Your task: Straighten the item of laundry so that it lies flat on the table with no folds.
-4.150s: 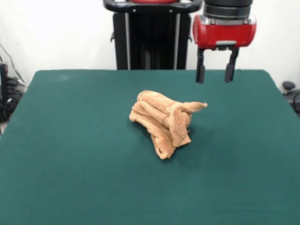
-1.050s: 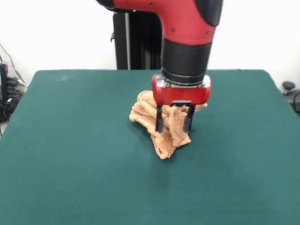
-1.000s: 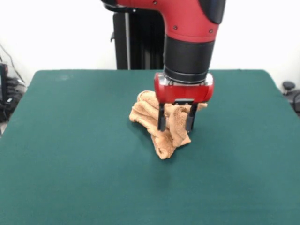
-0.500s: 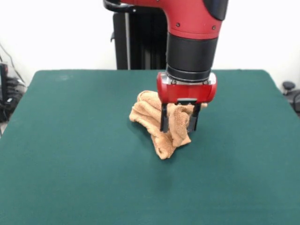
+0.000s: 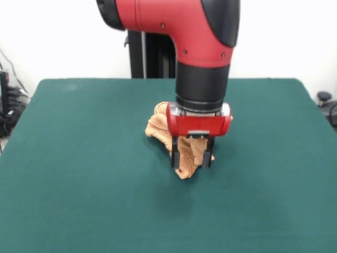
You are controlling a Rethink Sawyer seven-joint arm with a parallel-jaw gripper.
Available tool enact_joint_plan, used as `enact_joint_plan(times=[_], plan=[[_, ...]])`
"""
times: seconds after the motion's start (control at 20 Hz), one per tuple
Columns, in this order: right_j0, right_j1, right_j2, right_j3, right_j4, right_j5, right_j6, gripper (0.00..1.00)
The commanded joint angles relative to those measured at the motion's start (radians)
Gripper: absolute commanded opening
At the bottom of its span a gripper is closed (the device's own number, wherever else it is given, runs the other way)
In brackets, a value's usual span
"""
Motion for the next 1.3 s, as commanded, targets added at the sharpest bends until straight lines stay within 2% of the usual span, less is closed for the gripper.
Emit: enact_joint_plan(times=[0.05, 0.6, 1.3], plan=[[0.052, 0.147, 0.094, 0.060, 0.031, -0.095, 0.211, 1.00], [0.133, 0.144, 0.041, 0.099, 0.097, -0.140, 0.283, 1.00], [0.179, 0.022, -0.030, 0.152, 0.160, -0.024, 0.259, 1.00]])
